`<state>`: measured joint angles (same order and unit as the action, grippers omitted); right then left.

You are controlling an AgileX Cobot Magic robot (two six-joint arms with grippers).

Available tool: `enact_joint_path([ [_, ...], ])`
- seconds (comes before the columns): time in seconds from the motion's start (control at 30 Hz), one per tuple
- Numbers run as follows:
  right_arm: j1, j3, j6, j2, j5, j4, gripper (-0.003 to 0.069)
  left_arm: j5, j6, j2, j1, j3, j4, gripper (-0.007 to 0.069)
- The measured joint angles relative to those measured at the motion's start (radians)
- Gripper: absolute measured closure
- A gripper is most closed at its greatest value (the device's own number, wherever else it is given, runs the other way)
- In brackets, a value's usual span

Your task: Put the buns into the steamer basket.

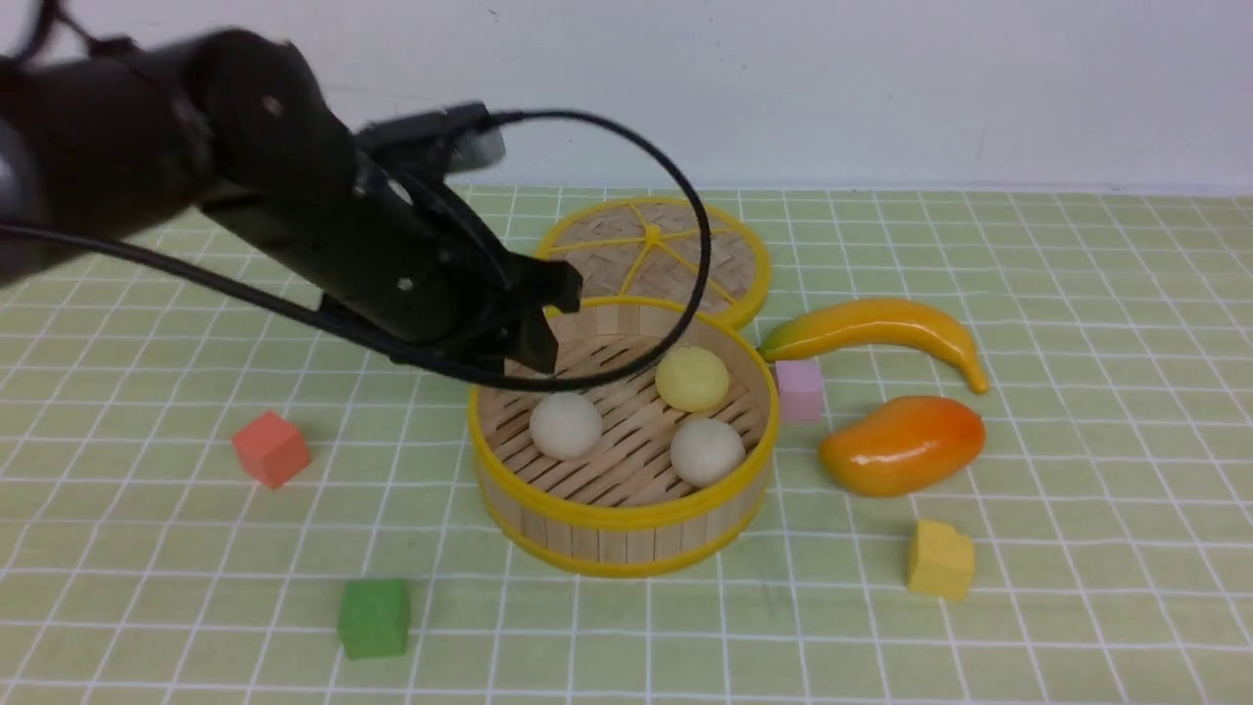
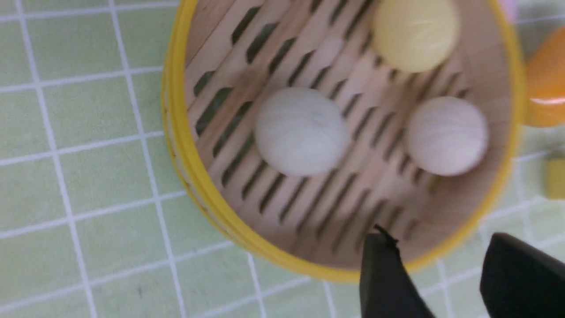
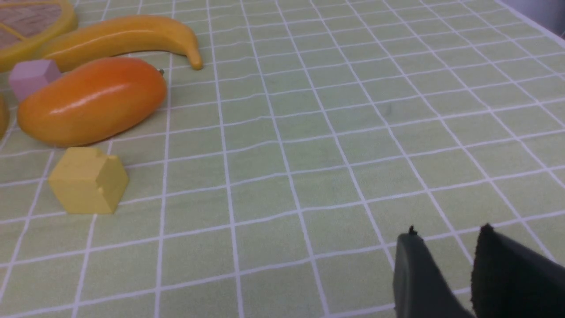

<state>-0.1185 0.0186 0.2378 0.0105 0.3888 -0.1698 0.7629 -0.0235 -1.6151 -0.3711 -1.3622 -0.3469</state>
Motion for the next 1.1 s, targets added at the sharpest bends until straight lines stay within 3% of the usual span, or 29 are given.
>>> enact_joint_path([
  [0.17, 0.0, 0.0, 0.0, 0.0, 0.0, 0.0, 0.0456, 0.008, 0.029, 0.216, 0.0, 0.146, -0.076, 0.0408],
  [0.3, 0.0, 0.0, 0.0, 0.0, 0.0, 0.0, 0.0456, -0.025, 0.071, 0.544, 0.0, 0.371, -0.178, 0.0527],
  [0.47, 0.0, 0.0, 0.0, 0.0, 0.0, 0.0, 0.0456, -0.066, 0.07, 0.882, 0.0, 0.571, -0.197, 0.0629],
  [0.63, 0.0, 0.0, 0.0, 0.0, 0.0, 0.001, 0.0456, -0.081, -0.024, 1.201, 0.0, 0.757, -0.185, 0.0638],
  [0.87, 0.0, 0.0, 0.0, 0.0, 0.0, 0.0, 0.0456, -0.093, -0.202, 1.566, 0.0, 0.907, -0.066, 0.0638],
  [1.1, 0.0, 0.0, 0.0, 0.001, 0.0, 0.0, 0.0456, -0.038, -0.302, 1.631, 0.0, 0.924, 0.075, 0.0638],
])
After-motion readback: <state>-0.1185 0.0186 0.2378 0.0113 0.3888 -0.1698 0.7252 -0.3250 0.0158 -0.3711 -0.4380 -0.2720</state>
